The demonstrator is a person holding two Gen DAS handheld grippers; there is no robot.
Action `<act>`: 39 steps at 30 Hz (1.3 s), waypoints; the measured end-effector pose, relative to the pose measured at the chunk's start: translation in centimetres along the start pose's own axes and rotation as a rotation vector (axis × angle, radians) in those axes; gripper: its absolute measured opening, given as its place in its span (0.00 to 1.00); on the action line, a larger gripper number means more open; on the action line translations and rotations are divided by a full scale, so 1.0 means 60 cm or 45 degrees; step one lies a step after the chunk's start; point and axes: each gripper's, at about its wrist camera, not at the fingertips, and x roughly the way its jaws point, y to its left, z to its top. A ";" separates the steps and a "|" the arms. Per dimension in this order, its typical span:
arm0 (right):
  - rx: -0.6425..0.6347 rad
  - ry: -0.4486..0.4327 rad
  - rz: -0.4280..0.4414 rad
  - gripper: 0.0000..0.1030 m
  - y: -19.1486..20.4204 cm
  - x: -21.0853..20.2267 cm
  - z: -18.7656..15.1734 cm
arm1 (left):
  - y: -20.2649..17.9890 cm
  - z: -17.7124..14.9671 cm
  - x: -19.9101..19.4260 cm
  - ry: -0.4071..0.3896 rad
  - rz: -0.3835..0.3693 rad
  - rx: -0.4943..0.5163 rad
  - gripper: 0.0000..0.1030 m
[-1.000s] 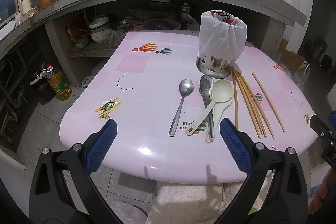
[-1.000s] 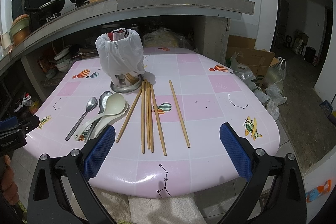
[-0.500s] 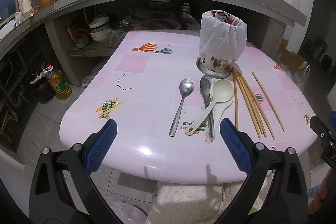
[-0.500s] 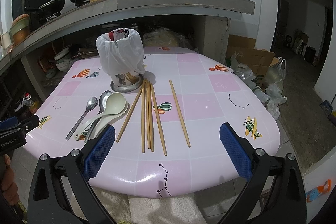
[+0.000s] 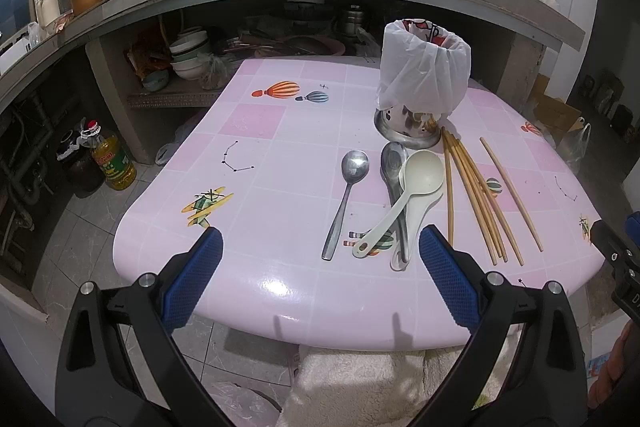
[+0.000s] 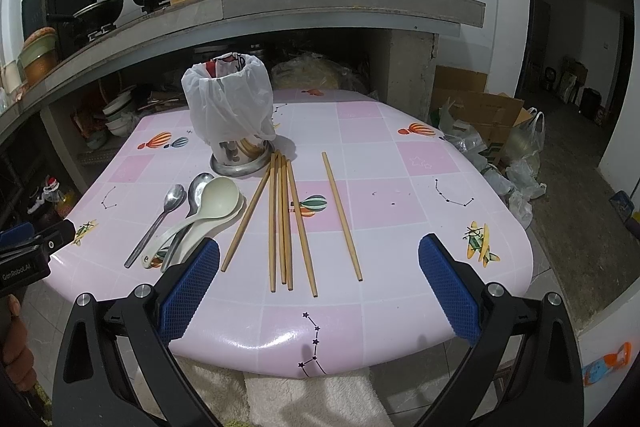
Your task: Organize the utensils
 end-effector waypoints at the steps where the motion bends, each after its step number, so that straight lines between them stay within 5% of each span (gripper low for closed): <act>1: 0.001 0.000 0.000 0.94 0.000 0.000 0.000 | 0.000 0.000 0.000 0.000 0.000 -0.001 0.92; 39: -0.024 0.078 0.046 0.94 0.017 0.054 -0.022 | -0.014 -0.018 0.063 0.120 -0.069 0.032 0.92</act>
